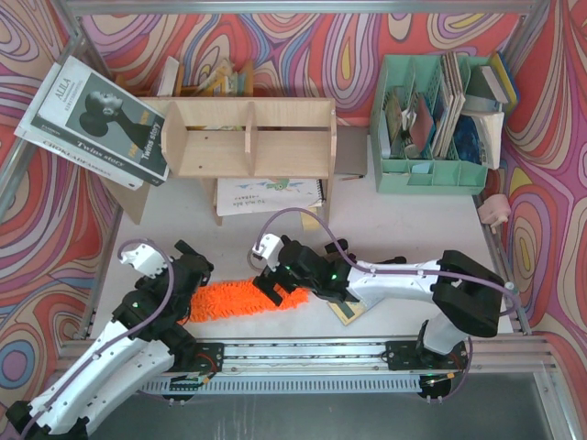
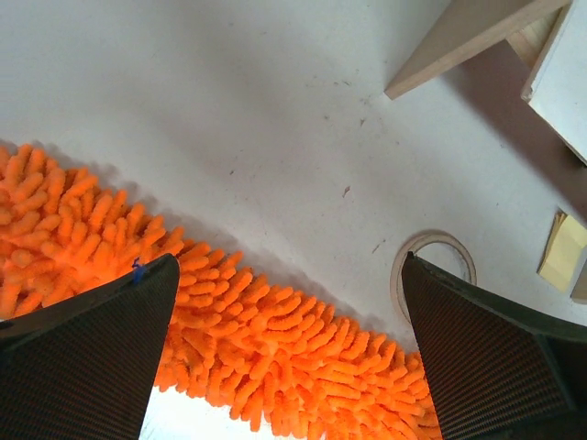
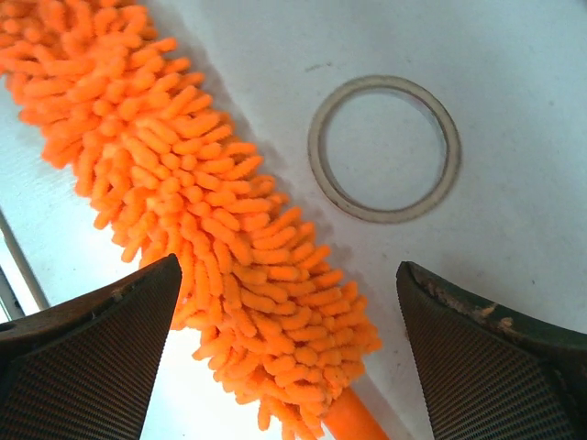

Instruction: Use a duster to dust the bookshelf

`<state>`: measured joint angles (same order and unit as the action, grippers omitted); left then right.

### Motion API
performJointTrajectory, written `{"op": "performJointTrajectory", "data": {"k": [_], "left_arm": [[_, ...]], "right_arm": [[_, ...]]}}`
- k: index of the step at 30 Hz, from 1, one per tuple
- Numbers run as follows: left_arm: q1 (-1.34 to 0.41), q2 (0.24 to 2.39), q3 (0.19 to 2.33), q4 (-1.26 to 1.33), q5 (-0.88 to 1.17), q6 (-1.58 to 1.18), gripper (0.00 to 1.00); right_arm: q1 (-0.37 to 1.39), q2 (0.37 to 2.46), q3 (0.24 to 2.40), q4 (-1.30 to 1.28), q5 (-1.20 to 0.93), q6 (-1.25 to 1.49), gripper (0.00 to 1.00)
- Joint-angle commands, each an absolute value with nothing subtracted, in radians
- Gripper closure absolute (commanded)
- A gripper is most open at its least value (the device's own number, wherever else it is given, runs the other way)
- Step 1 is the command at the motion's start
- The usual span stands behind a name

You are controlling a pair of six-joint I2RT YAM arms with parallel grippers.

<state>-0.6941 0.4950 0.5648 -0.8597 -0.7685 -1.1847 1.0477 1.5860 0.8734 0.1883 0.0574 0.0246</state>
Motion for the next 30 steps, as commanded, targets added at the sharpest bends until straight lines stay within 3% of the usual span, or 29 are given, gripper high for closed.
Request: {"op": "performJointTrajectory", "data": {"k": [1,8,17,25,30], "left_arm": [[-0.695,0.503,0.583,-0.959,-0.798,-1.299,0.01],[-0.695,0.515,0.59,-1.029,-0.806,-1.43,0.02],[-0.695,0.563,0.604,-1.052,-0.817,-1.489,0.01],[-0.694,0.565,0.607,-1.075,-0.821,-1.535,0.02],[-0.693,0.551,0.609,-1.113,-0.831,-1.586,0.02]], "right_arm": [[1.055,1.615,0.874,0.262,-0.028,-0.073,0.1],[1.062,1.682,0.903,0.252,-0.099,-0.132,0.04],[1.104,1.764,0.939,0.242,-0.058,-0.164,0.04],[1.109,1.831,0.947,0.247,-0.044,-0.17,0.09],[1.109,1.851,0.946,0.256,-0.03,-0.179,0.18]]}}
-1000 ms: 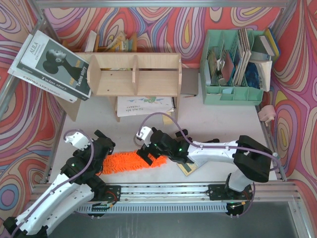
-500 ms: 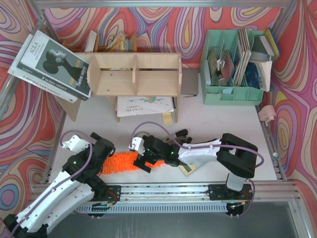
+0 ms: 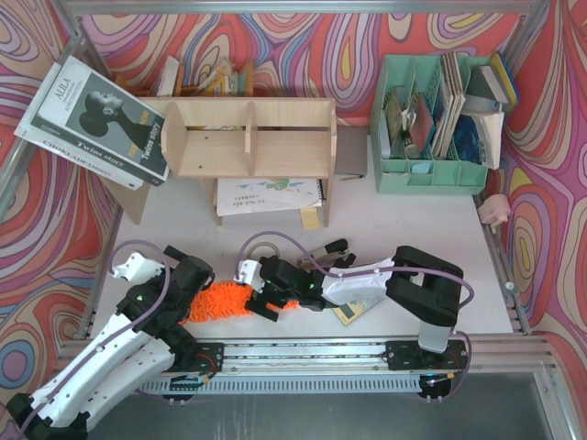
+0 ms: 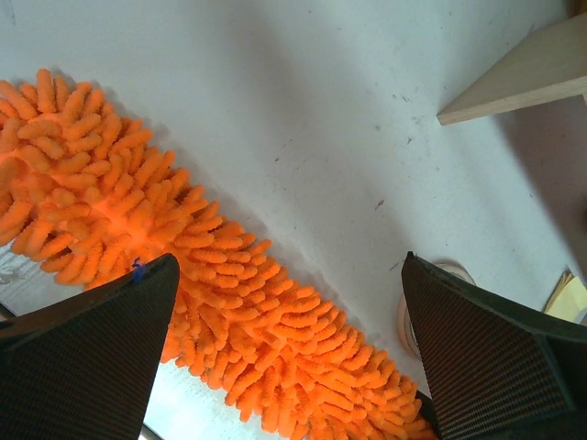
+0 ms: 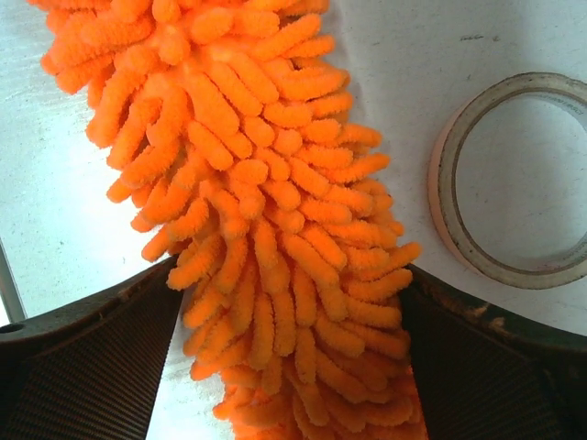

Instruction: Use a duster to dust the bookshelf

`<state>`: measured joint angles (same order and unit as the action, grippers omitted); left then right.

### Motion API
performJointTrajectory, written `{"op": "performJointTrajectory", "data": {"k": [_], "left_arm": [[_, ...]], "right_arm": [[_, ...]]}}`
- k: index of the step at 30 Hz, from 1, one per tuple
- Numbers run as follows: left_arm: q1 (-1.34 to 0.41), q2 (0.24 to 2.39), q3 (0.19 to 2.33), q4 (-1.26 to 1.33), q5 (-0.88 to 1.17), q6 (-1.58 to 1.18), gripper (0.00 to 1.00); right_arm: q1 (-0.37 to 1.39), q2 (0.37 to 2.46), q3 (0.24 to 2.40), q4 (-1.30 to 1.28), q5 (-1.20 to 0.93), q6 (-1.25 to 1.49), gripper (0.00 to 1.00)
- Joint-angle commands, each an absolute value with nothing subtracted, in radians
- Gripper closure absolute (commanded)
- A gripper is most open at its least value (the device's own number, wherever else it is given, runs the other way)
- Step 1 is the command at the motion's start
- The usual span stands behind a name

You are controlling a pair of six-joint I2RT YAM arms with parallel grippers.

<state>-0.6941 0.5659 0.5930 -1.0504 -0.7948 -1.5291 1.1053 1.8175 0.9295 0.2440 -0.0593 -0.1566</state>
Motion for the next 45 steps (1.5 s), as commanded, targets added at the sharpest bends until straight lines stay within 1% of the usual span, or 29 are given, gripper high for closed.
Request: {"op": "performJointTrajectory", "data": {"k": [1,3,10,13,15,19,23,33,37,45], "left_arm": [[-0.694,0.548,0.611,-1.118,-0.833,-1.595,0.01],[-0.693,0.54,0.613,-1.13,-0.837,-1.614,0.02],[-0.687,0.514,0.638,-1.172,-0.857,-1.656,0.01],[-0.687,0.504,0.651,-1.183,-0.87,-1.656,0.02],[-0.687,0.493,0.659,-1.187,-0.874,-1.655,0.01],[-0.687,0.454,0.66,-1.207,-0.884,-1.682,0.02],[-0.687,0.426,0.666,-1.217,-0.897,-1.695,0.02],[-0.687,0.453,0.705,-1.245,-0.883,-1.742,0.02],[-0.687,0.469,0.705,-1.26,-0.87,-1.773,0.02],[-0.687,0.467,0.683,-1.194,-0.844,-1.758,0.02]], "right_arm": [[1.11,1.851,0.948,0.257,-0.029,-0.181,0.21],[1.111,1.849,0.951,0.256,-0.021,-0.189,0.26],[1.114,1.832,0.963,0.264,-0.008,-0.226,0.49],[1.114,1.84,0.986,0.257,0.003,-0.246,0.61],[1.116,1.839,0.996,0.248,0.011,-0.26,0.67],[1.118,1.816,1.0,0.257,0.026,-0.275,0.72],[1.118,1.796,1.015,0.26,0.039,-0.292,0.79],[1.14,1.776,1.051,0.29,0.098,-0.307,0.92],[1.146,1.724,1.049,0.308,0.111,-0.299,0.96],[1.166,1.683,1.033,0.355,0.117,-0.272,0.98]]}}
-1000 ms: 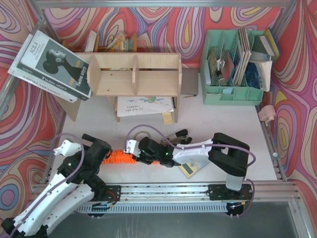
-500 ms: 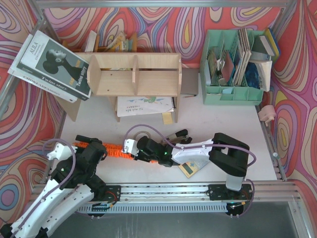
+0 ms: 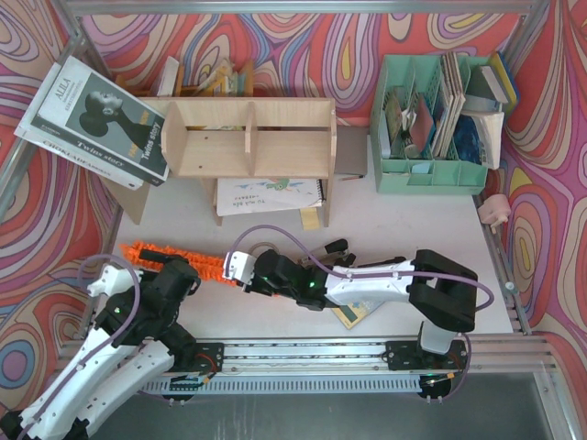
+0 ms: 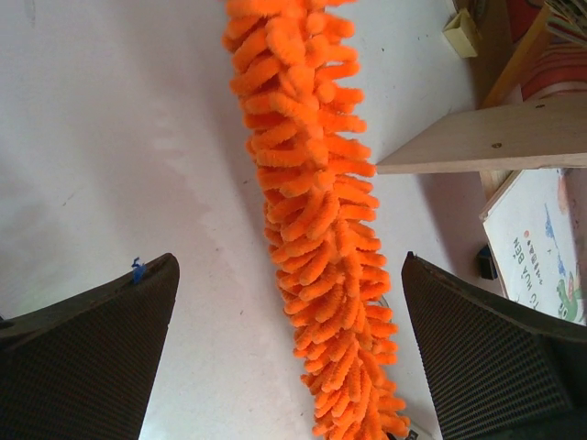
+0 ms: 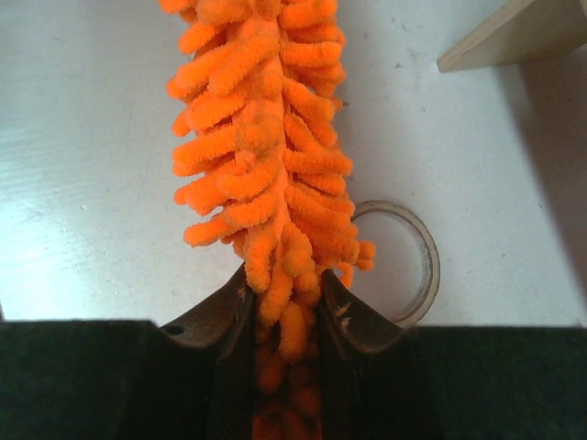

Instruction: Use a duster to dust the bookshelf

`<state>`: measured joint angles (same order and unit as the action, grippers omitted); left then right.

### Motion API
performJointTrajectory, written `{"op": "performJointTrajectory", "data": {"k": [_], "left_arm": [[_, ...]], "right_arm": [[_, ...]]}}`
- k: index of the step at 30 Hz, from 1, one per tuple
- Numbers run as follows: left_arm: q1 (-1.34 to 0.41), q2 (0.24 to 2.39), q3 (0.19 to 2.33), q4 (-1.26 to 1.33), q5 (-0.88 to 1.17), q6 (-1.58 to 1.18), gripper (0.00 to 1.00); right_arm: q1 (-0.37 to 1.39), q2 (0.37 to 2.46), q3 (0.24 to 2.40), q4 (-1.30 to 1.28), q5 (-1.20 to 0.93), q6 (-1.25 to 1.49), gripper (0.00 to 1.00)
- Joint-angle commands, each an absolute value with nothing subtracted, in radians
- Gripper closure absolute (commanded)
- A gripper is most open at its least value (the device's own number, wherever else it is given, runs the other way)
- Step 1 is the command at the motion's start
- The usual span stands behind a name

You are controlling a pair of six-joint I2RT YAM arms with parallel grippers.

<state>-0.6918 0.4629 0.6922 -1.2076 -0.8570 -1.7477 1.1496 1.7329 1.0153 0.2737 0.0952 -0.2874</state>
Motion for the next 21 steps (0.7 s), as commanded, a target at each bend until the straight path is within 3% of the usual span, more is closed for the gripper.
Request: {"op": "performJointTrajectory", "data": {"k": [1,13,21], "left_arm": [[-0.687,0.47,0.684,-1.189,-0.842,-1.755,0.02],[-0.686,0.513,0.672,-1.136,-0.821,-1.726,0.06],[-0.686,0.525,0.656,-1.099,-0.813,-1.715,0.16]], "right_arm": [[1.168,1.68,1.034,0.357,0.118,-0.271,0.98],[1.203,1.633,1.041,0.368,0.121,-0.266,0.98],[1.217,1.599,1.036,0.382,0.105,-0.244,0.98]]}}
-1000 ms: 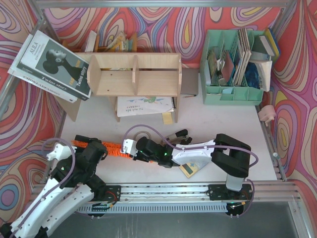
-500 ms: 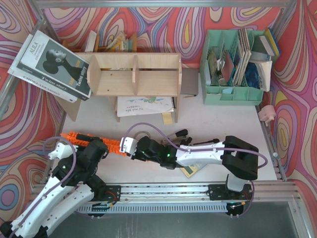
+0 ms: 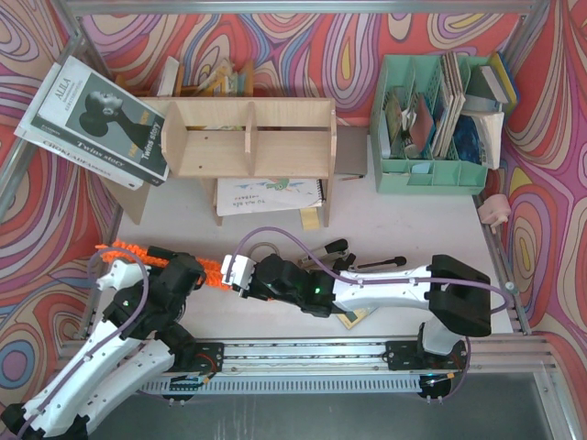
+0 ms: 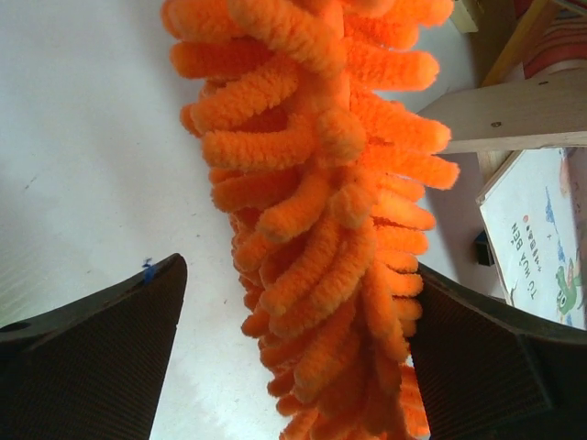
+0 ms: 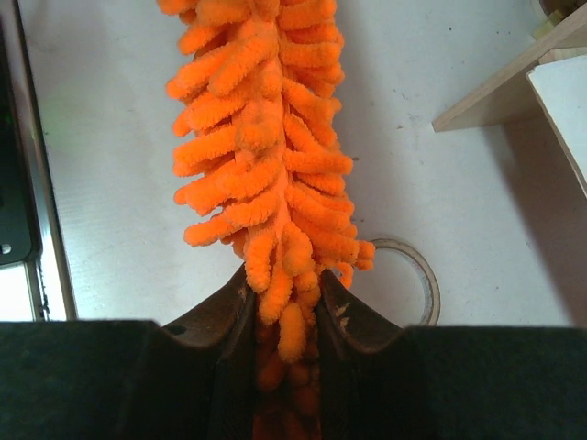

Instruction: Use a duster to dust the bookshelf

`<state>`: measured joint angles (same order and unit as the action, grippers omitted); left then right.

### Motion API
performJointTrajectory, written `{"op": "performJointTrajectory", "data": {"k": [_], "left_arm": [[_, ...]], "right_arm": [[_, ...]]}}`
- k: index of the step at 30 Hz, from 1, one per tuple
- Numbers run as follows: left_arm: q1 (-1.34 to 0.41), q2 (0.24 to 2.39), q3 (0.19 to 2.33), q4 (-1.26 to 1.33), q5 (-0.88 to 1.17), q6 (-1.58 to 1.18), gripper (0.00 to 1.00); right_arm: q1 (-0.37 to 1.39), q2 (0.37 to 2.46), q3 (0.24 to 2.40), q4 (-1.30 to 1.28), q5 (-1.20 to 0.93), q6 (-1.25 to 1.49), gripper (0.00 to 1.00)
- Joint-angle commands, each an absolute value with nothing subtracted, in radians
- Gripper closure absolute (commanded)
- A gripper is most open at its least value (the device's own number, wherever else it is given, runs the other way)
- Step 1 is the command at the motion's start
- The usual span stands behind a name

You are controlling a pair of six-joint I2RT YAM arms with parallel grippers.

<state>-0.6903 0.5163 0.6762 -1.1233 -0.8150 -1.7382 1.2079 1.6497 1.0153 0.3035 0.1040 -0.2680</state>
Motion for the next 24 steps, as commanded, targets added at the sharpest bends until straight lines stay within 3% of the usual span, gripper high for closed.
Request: {"op": "performJointTrajectory", "data": {"k": [1,10,16,21,24], "left_arm": [[-0.686,0.528,0.656,-1.096,-0.815,-1.713,0.17],[-0.683,0.535,0.658,-1.076,-0.825,-1.685,0.4],[-0.683,0.521,0.666,-1.087,-0.841,-1.675,0.68],[-0.682,0.493,0.688,-1.114,-0.866,-1.677,0.98],[-0.681,0.474,0.715,-1.136,-0.894,-1.677,1.0]], "right_arm": [[1.219,1.598,1.035,0.384,0.097,-0.24,0.98],[1.227,1.582,1.028,0.398,0.08,-0.211,0.97],[1.23,1.58,1.026,0.405,0.081,-0.2,0.94],[1.229,1.582,1.021,0.405,0.087,-0.198,0.79],[1.229,1.58,1.013,0.401,0.093,-0.198,0.66]]}}
